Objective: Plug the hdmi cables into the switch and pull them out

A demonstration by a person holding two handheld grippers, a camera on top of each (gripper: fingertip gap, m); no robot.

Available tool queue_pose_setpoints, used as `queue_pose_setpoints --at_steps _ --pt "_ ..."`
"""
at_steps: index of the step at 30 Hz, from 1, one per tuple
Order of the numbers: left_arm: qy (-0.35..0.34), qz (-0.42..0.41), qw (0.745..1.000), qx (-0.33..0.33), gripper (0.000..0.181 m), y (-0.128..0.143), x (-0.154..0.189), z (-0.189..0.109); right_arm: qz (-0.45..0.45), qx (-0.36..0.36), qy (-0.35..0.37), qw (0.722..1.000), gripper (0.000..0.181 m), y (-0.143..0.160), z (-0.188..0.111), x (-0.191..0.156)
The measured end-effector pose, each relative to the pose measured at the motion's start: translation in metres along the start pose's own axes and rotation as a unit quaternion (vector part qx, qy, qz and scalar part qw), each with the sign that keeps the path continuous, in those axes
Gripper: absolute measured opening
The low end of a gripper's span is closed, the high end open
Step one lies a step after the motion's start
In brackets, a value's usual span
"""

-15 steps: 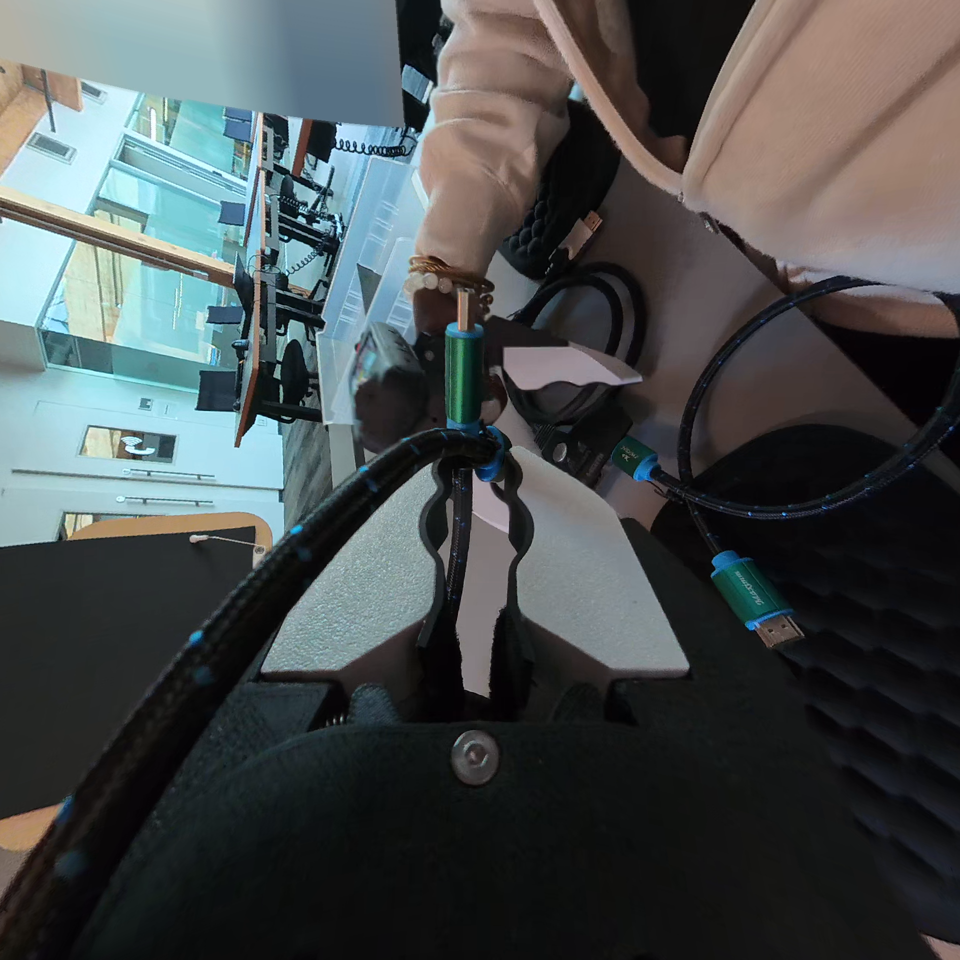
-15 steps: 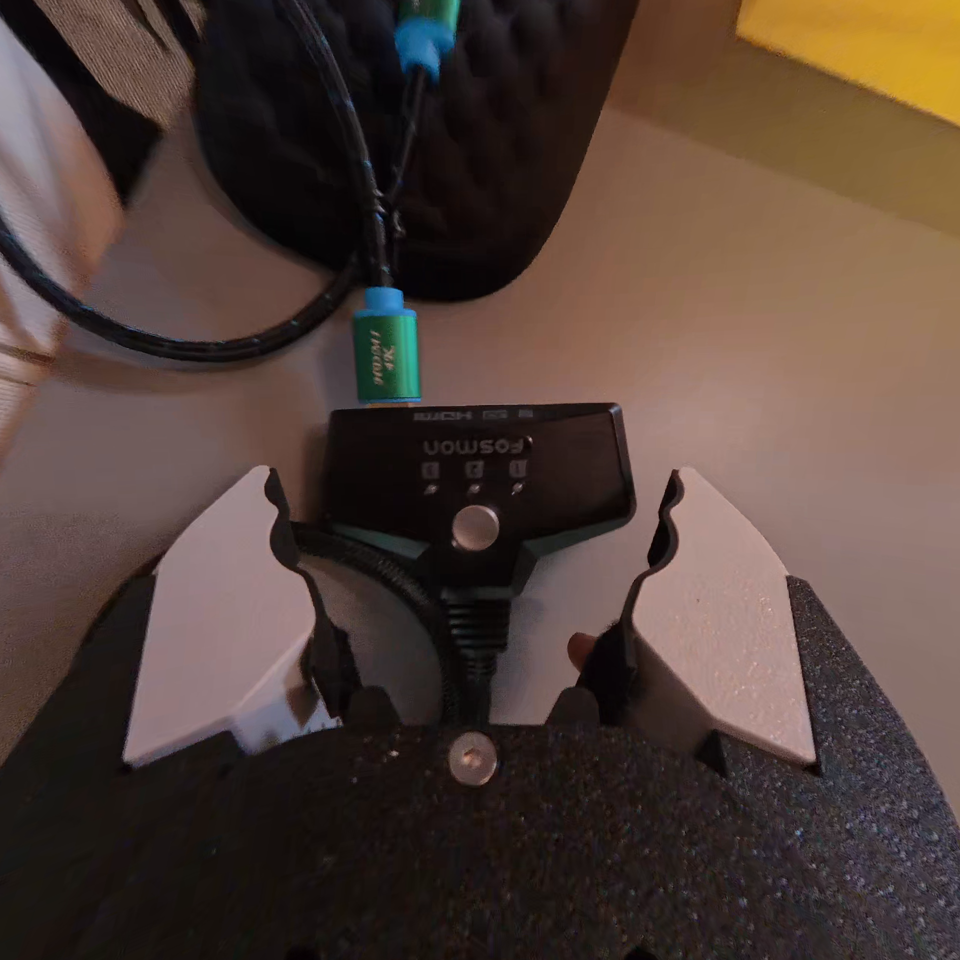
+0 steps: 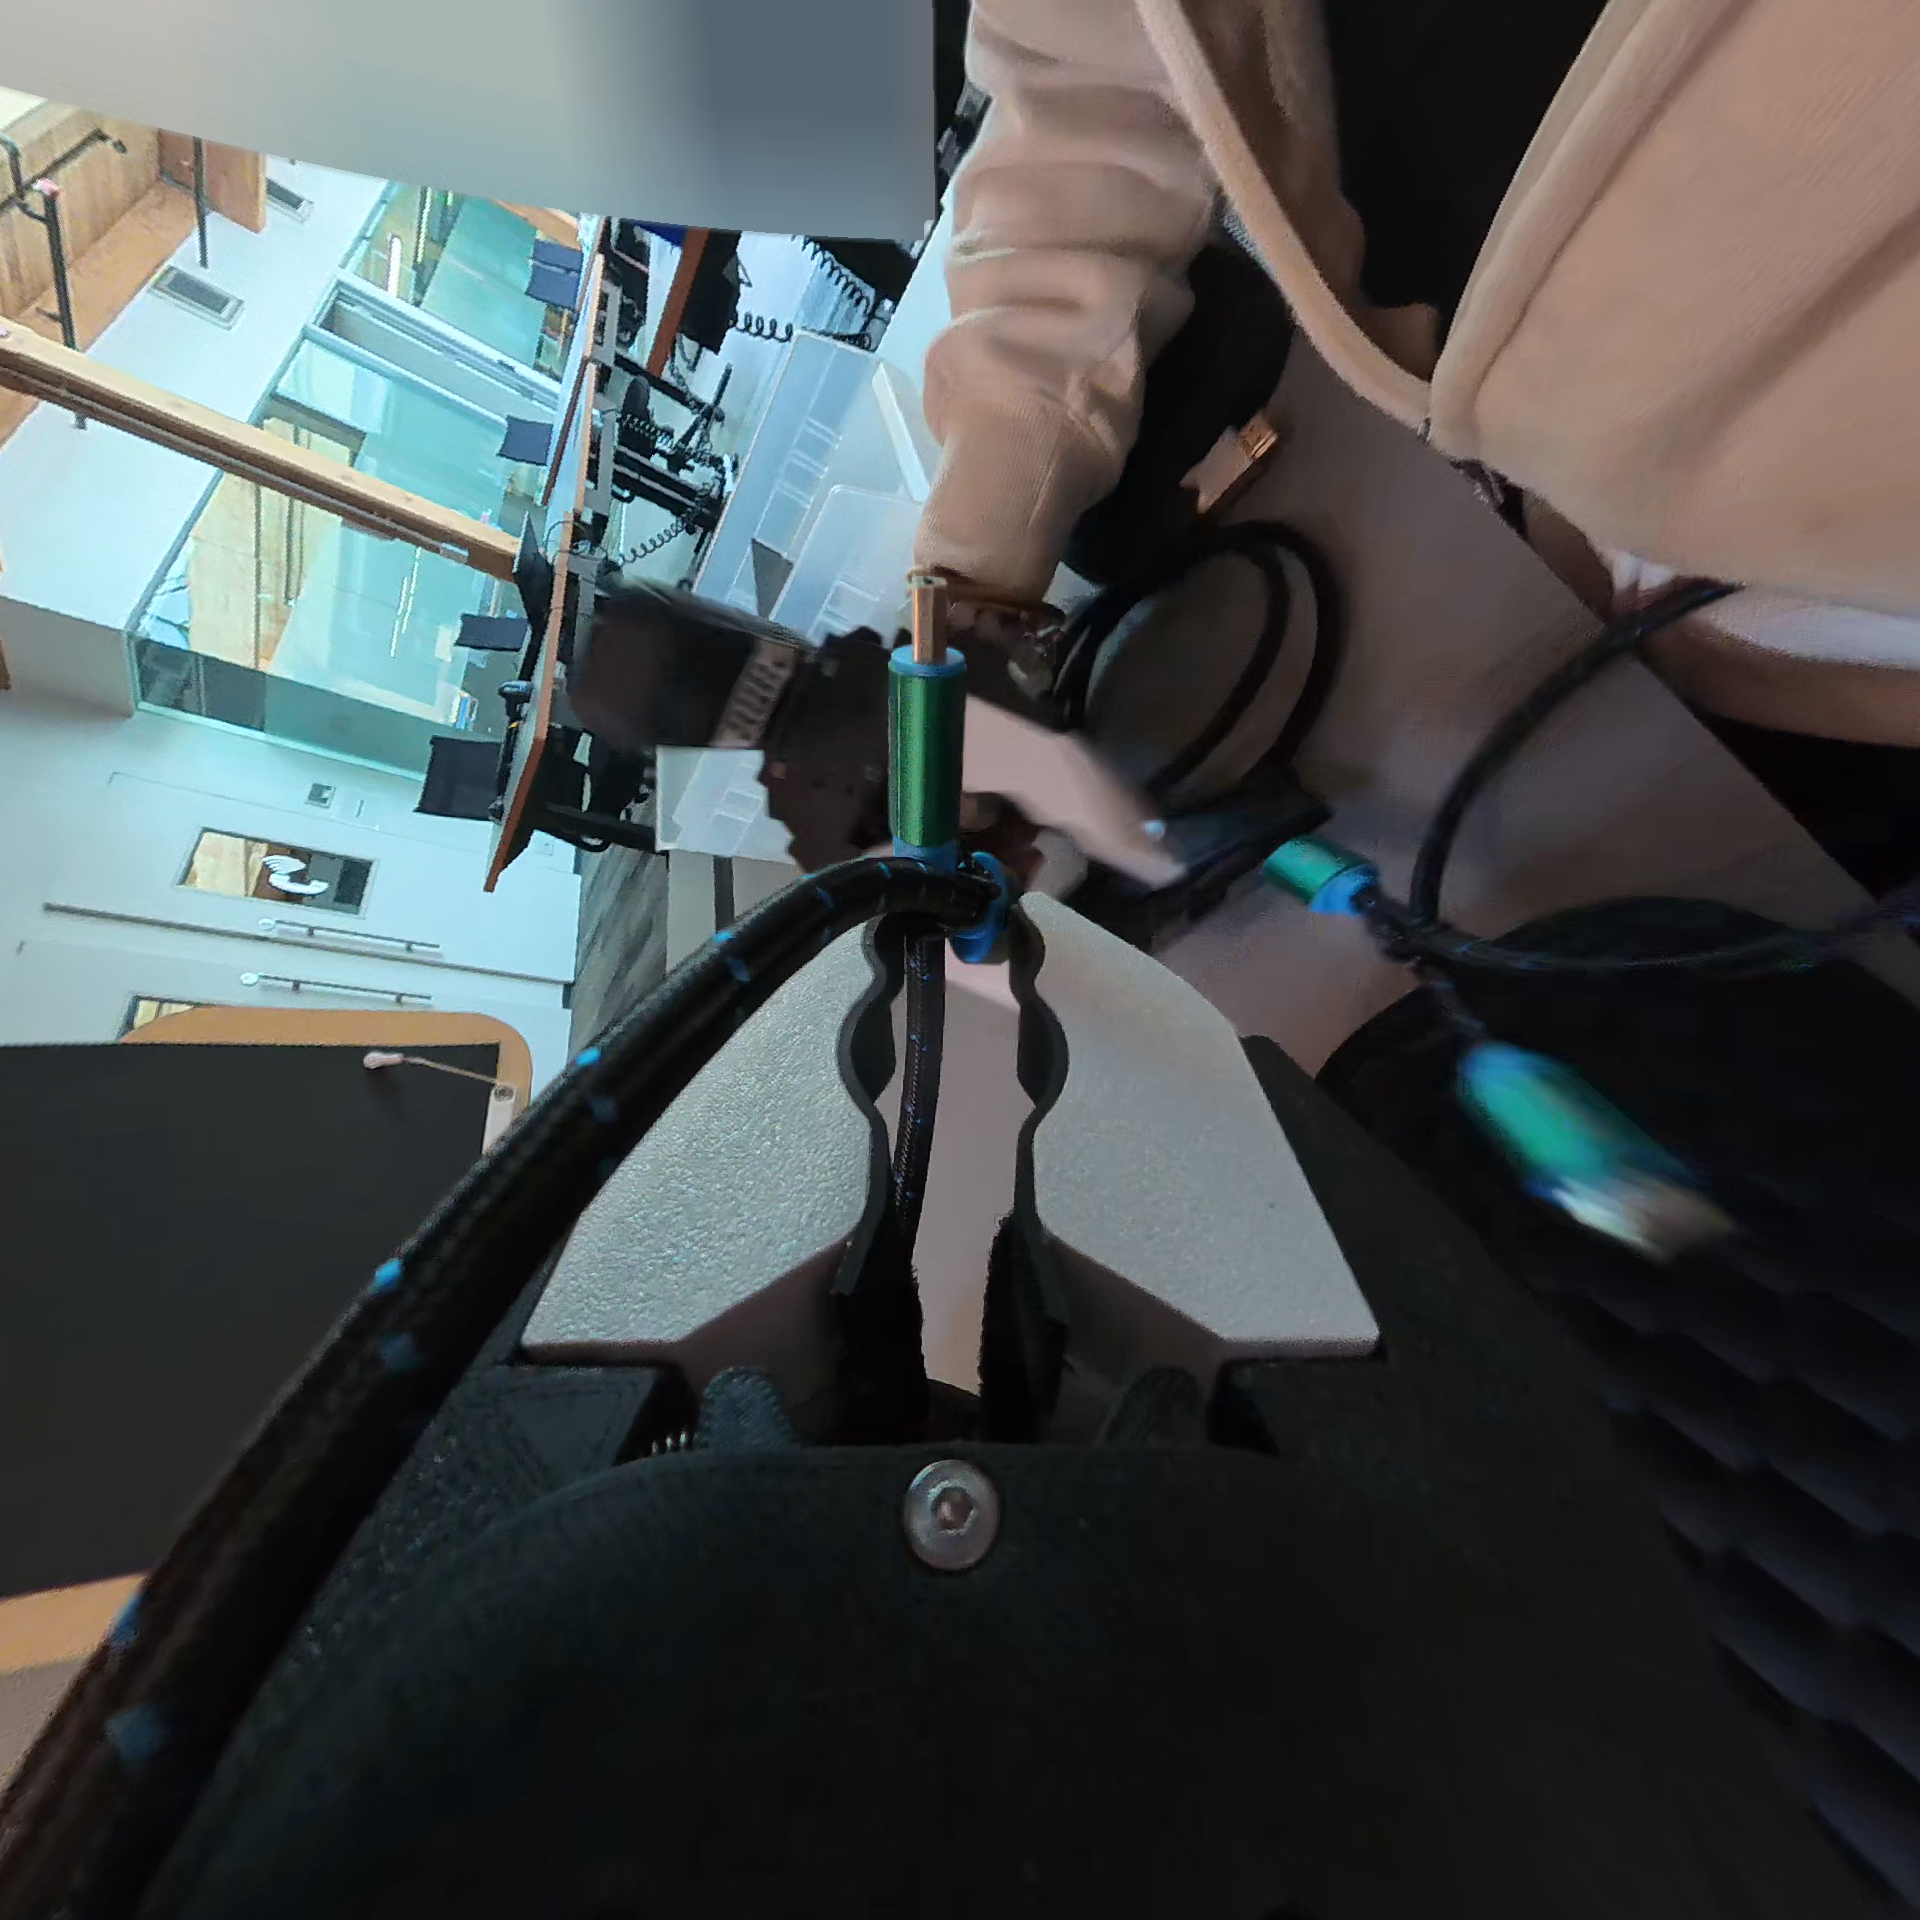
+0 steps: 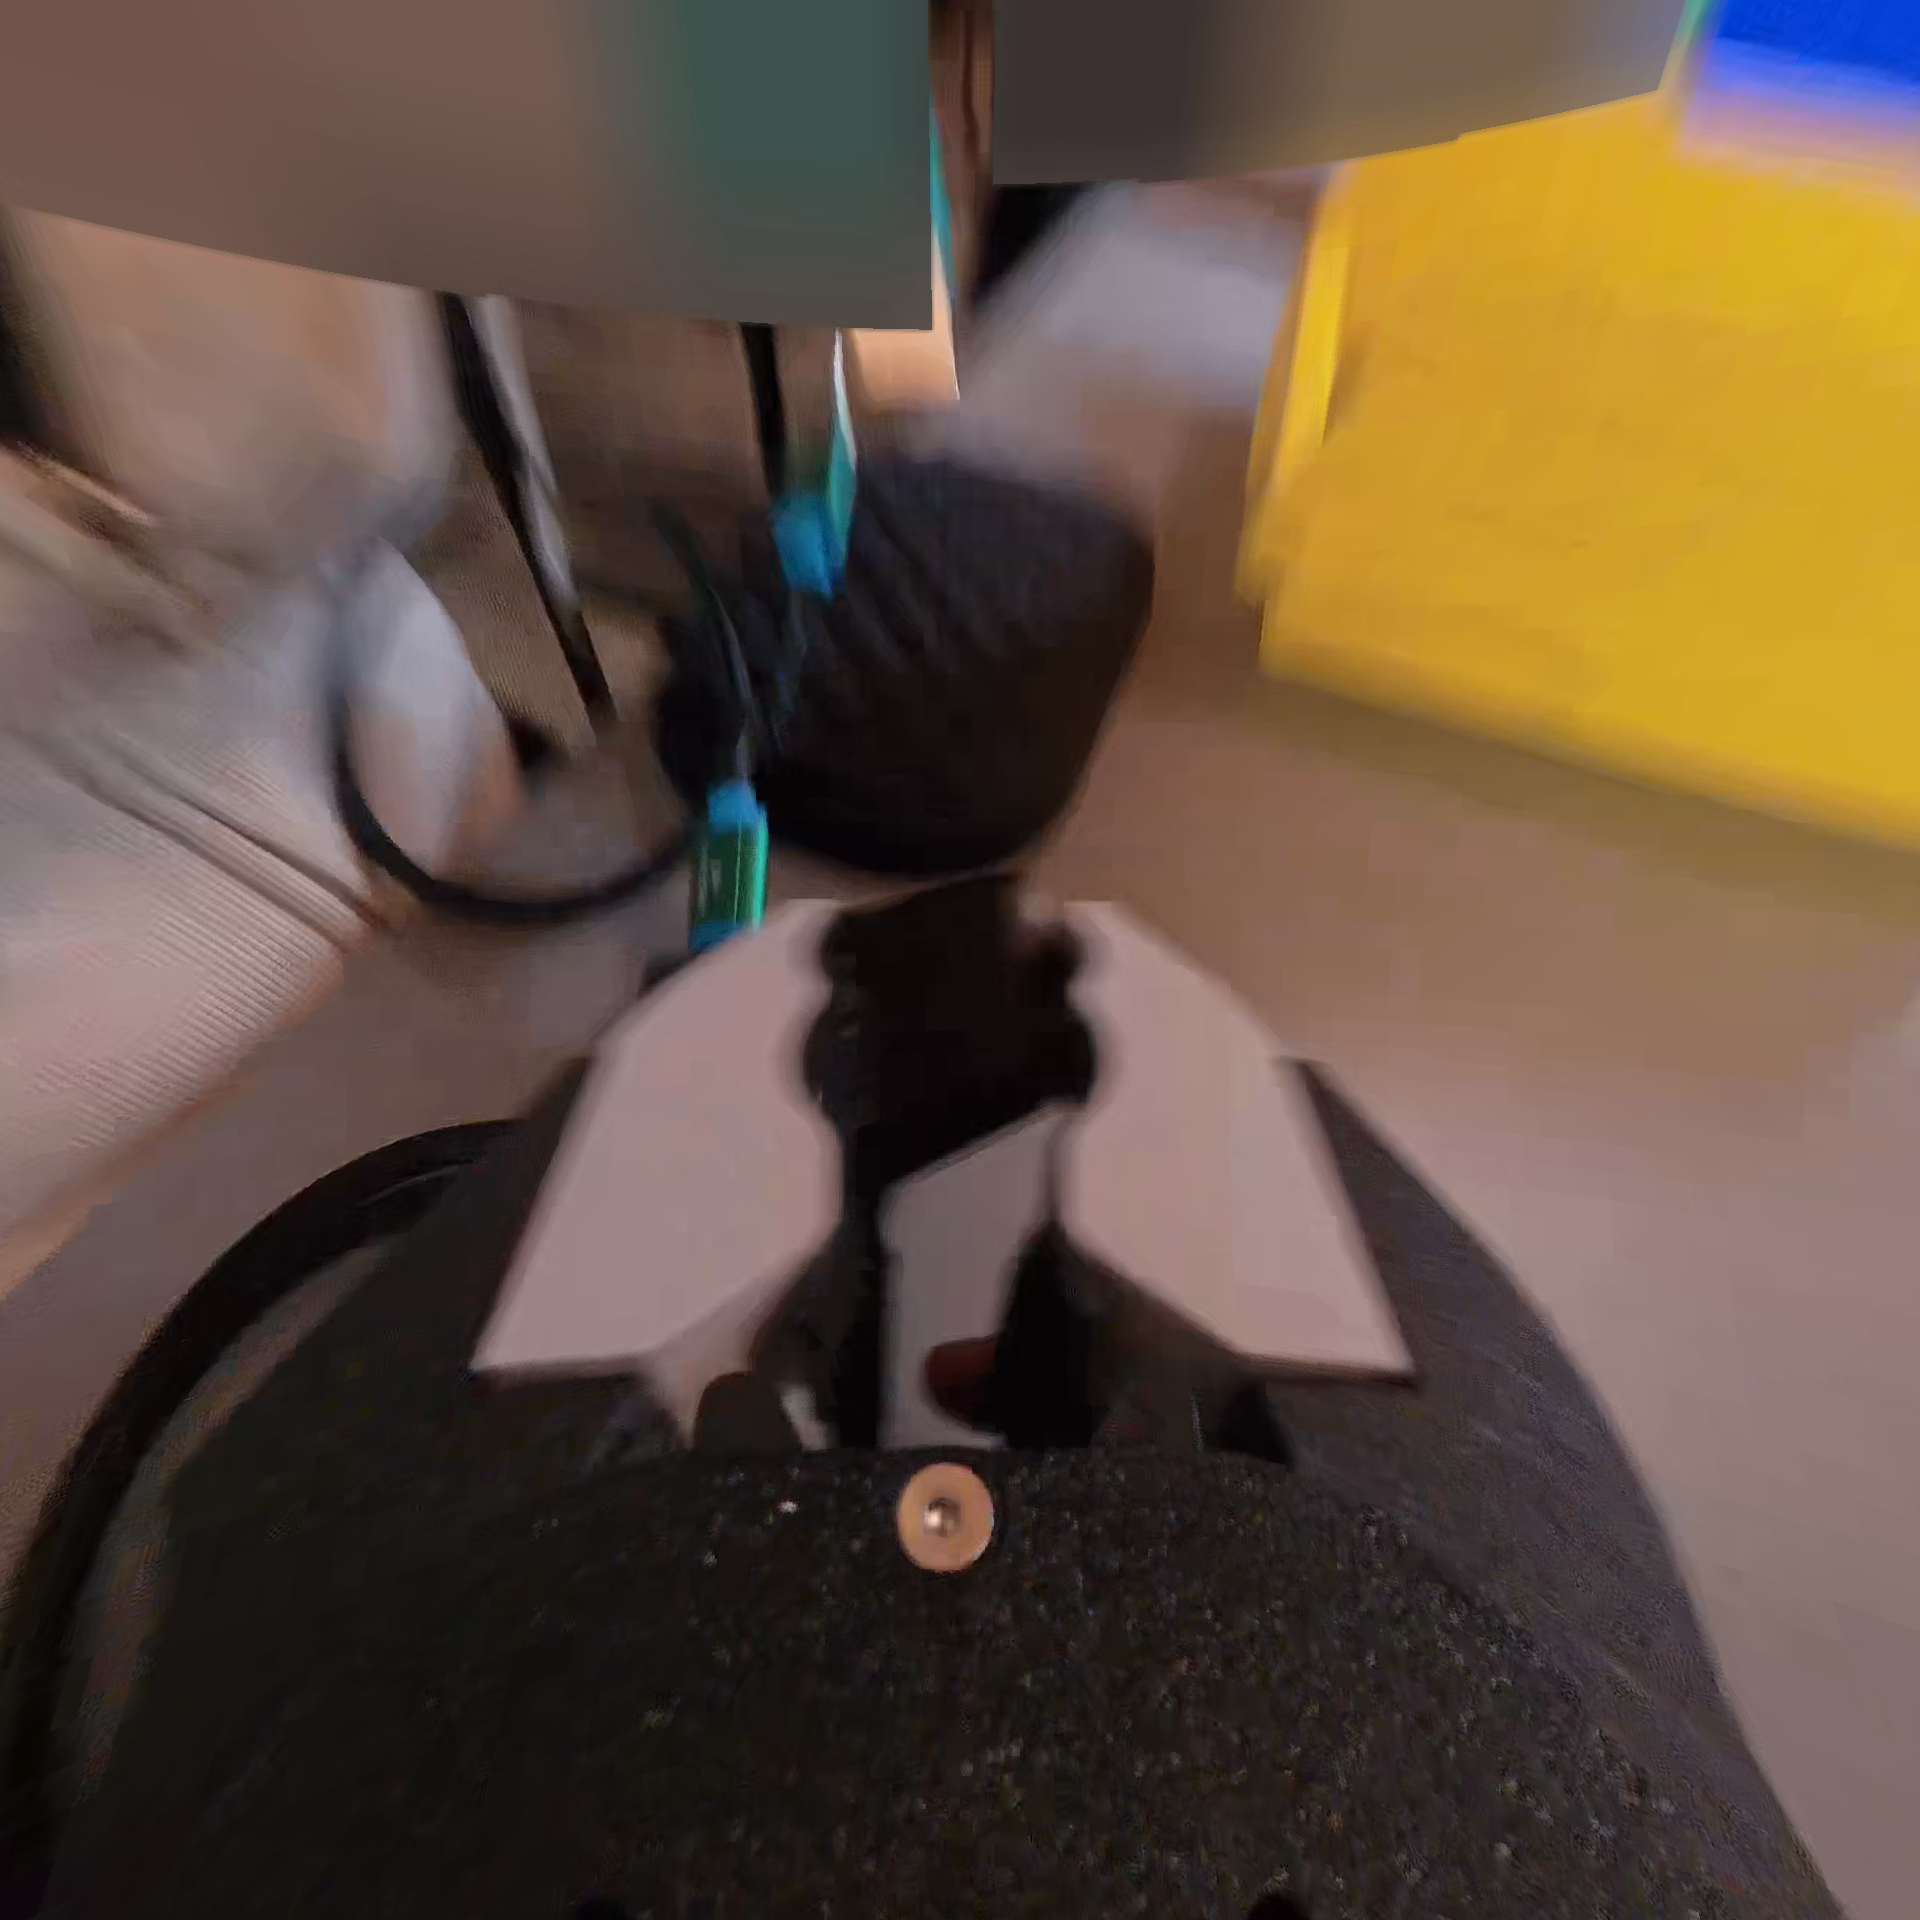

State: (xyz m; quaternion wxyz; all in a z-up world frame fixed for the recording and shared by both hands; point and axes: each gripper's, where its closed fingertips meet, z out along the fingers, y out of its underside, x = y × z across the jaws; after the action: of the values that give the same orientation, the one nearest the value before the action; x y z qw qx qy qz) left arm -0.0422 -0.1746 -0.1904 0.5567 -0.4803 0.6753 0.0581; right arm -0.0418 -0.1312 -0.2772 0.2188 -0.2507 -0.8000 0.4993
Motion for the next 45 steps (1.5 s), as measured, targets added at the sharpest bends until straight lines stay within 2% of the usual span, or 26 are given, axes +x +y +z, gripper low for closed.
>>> queue_pose_setpoints --at_steps 1,2,3,5,6,7,8,11,14,16,19,21,22,23,24,25,28,33,38,41,45 --pt "0.006 0.006 1.000 -0.001 0.018 0.000 0.001 0.004 -0.020 0.109 -0.016 0.994 0.001 -0.028 -0.017 -0.003" --pt "0.014 0.014 1.000 -0.006 0.018 0.002 0.003 0.008 -0.002 0.141 -0.011 0.990 0.003 -0.036 -0.027 0.002" --pt "0.026 0.023 0.999 -0.012 0.018 0.004 0.008 0.012 0.003 0.084 -0.018 0.996 0.013 -0.021 -0.026 0.001" --pt "0.038 0.029 0.999 -0.020 0.019 0.006 0.014 0.016 0.017 -0.040 0.020 0.999 0.074 0.011 -0.024 0.006" --pt "0.036 0.027 0.999 -0.022 0.019 0.006 0.014 0.017 0.038 -0.067 0.033 0.996 0.094 0.017 -0.027 0.006" --pt "0.031 0.023 0.999 -0.025 0.019 0.007 0.013 0.016 0.059 -0.076 0.042 0.994 0.098 0.016 -0.032 0.002" --pt "0.024 0.019 0.999 -0.027 0.019 0.007 0.011 0.016 0.080 -0.082 0.054 0.992 0.100 0.012 -0.037 -0.002" --pt "0.015 0.012 0.999 -0.030 0.019 0.005 0.012 0.015 0.163 -0.117 0.076 0.977 0.087 0.004 -0.046 -0.030" --pt "0.017 0.017 0.999 -0.028 0.019 0.004 0.019 0.017 0.208 -0.187 0.138 0.950 0.057 0.020 -0.054 -0.044" --pt "0.016 0.020 0.999 -0.025 0.019 0.004 0.022 0.019 0.195 -0.247 0.148 0.938 0.062 0.040 -0.056 -0.050" --pt "0.007 0.025 0.999 -0.022 0.019 0.001 0.021 0.018 0.183 -0.310 0.091 0.929 0.084 0.056 -0.045 -0.072" --pt "0.000 0.021 1.000 -0.015 0.019 -0.003 0.021 0.015 0.123 -0.371 0.124 0.912 0.082 0.071 -0.047 -0.062" --pt "-0.003 0.017 1.000 -0.013 0.018 -0.003 0.020 0.013 0.092 -0.389 0.142 0.906 0.074 0.076 -0.045 -0.055" --pt "-0.006 0.014 1.000 -0.012 0.022 -0.003 0.020 0.012 0.088 -0.357 0.132 0.921 0.062 0.070 -0.032 -0.056" --pt "-0.010 0.011 1.000 -0.013 0.022 -0.003 0.020 0.011 0.094 -0.336 0.123 0.929 0.062 0.069 -0.022 -0.057" --pt "-0.014 0.008 1.000 -0.014 0.022 -0.001 0.020 0.010 0.104 -0.301 0.117 0.941 0.045 0.065 -0.013 -0.057" --pt "-0.020 0.005 1.000 -0.020 0.022 0.002 0.021 0.007 0.075 -0.221 0.127 0.964 0.038 0.059 -0.002 -0.051" --pt "-0.040 0.003 0.999 -0.021 0.022 0.003 0.013 0.000 0.046 -0.138 0.150 0.978 0.036 0.049 -0.020 -0.038" --pt "-0.082 0.041 0.996 0.005 0.019 -0.007 -0.004 0.002 0.014 -0.017 0.104 0.994 0.035 0.018 -0.046 -0.034" --pt "-0.093 0.070 0.993 0.027 0.018 -0.017 -0.012 0.004 0.020 -0.007 0.062 0.998 0.035 0.019 -0.052 -0.034" --pt "-0.133 0.150 0.980 0.007 0.017 -0.015 -0.038 -0.005 0.027 0.010 0.010 1.000 0.035 0.024 -0.062 -0.032"
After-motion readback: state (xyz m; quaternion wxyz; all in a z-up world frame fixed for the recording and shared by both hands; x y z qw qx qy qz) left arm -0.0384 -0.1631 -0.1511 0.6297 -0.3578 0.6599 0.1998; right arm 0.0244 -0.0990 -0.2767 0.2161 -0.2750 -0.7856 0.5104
